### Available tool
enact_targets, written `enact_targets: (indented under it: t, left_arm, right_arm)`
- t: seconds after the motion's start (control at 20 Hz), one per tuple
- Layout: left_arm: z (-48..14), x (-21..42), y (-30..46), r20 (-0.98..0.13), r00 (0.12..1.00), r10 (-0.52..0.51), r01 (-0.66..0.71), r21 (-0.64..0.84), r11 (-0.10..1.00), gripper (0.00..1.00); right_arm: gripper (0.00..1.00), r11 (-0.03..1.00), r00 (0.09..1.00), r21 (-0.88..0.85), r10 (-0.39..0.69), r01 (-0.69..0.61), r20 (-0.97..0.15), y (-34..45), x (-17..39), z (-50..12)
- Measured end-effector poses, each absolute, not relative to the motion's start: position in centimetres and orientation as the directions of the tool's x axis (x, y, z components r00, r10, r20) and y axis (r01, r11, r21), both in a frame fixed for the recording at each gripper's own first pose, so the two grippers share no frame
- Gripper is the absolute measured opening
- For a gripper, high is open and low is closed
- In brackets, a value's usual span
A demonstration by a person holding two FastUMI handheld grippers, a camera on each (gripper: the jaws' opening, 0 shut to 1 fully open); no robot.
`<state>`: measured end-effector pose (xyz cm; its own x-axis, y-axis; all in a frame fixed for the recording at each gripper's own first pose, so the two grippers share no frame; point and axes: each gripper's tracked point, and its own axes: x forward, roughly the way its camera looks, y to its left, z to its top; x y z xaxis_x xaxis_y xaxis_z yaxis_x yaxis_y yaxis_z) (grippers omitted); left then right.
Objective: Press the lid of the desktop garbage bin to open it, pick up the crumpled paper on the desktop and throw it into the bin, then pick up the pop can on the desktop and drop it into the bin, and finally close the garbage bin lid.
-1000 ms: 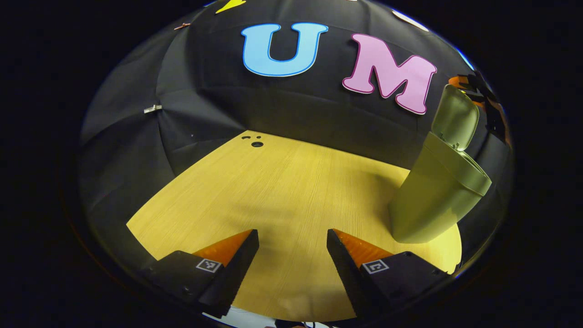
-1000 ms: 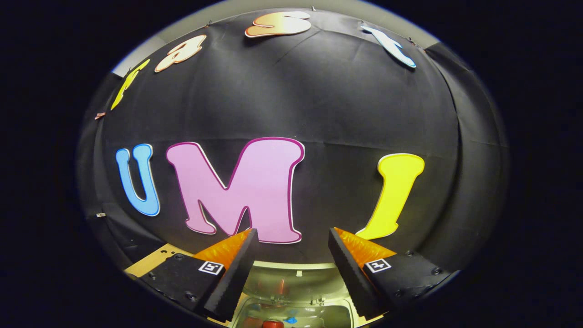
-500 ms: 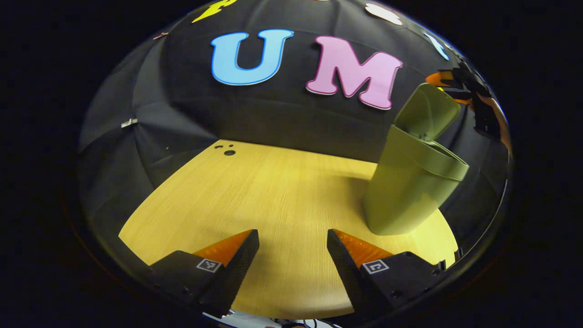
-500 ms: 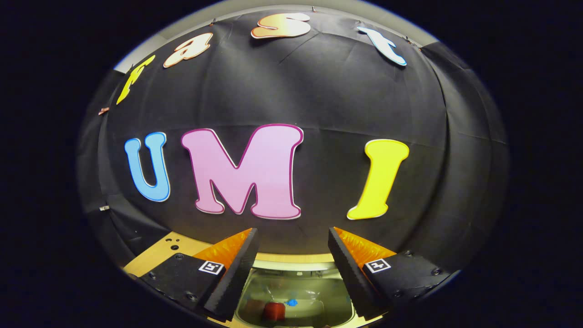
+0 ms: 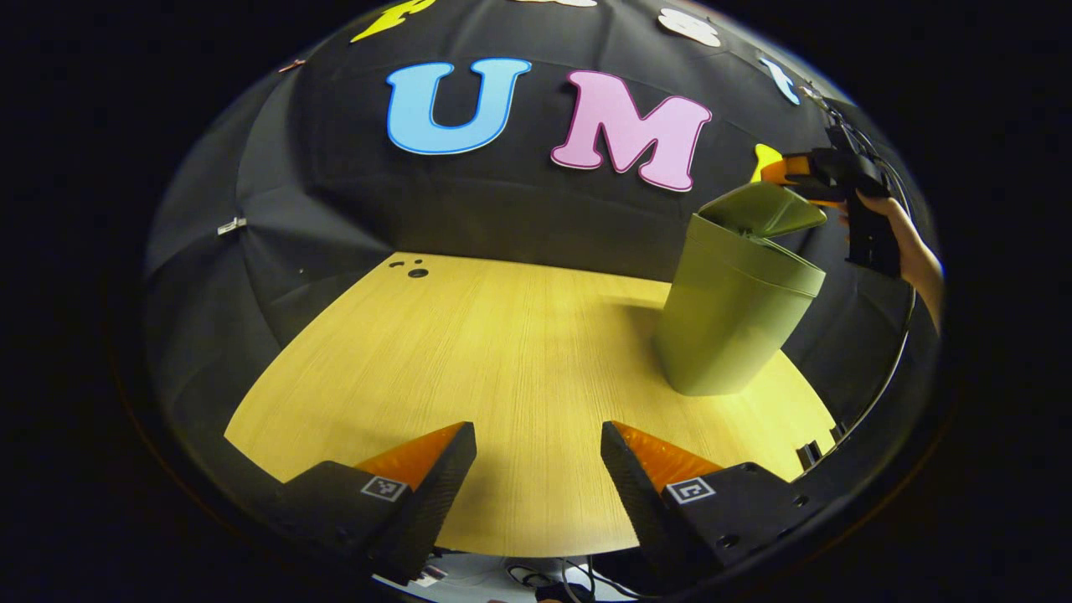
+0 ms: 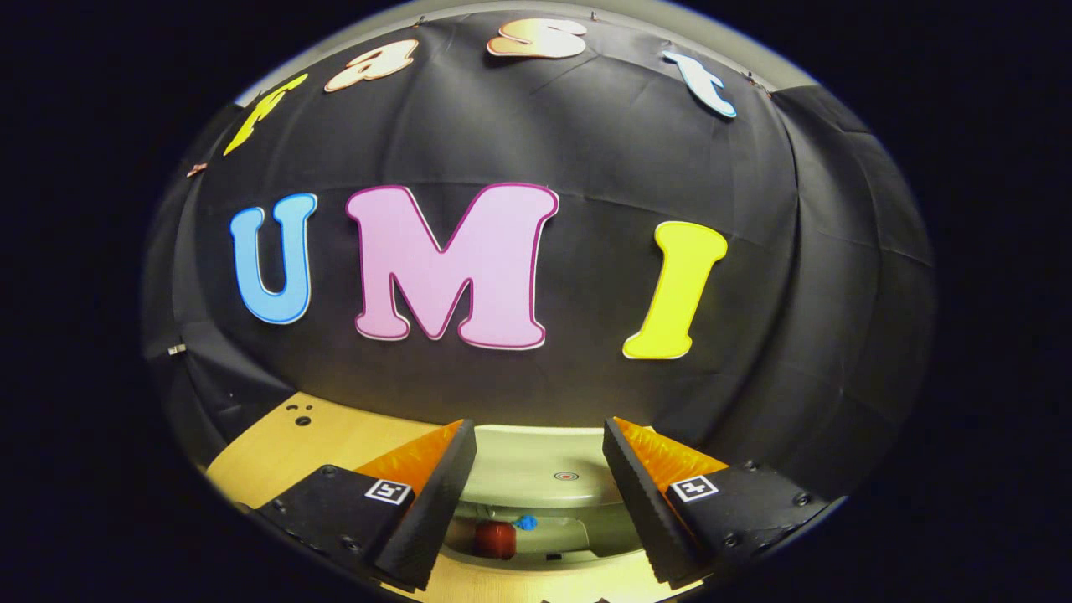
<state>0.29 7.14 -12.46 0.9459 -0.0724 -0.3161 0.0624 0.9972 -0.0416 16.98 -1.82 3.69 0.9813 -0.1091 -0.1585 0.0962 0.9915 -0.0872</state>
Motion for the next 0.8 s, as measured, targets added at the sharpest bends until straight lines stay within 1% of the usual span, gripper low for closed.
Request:
enact_targets:
  t: [0.4,0.6,0.8]
  left_arm:
    - [-14.0,-2.1,9.6,-0.316,0.948,-0.047,0.025,-0.072,0.997,0.96]
    - [-14.4,-3.3,10.1,-0.324,0.945,-0.038,0.014,-0.077,0.997,0.96]
    - [-14.4,-3.9,10.4,-0.310,0.950,-0.038,0.012,-0.085,0.996,0.96]
  right_arm:
    - [0.96,0.993,0.955,-0.030,-0.116,0.112,-0.274,-1.3,14.7,-2.1]
    - [0.96,0.993,0.944,0.000,-0.113,0.119,-0.310,-1.7,13.9,-3.7]
    - [0.96,0.996,0.949,-0.011,-0.083,0.084,-0.303,-1.5,13.7,-3.8]
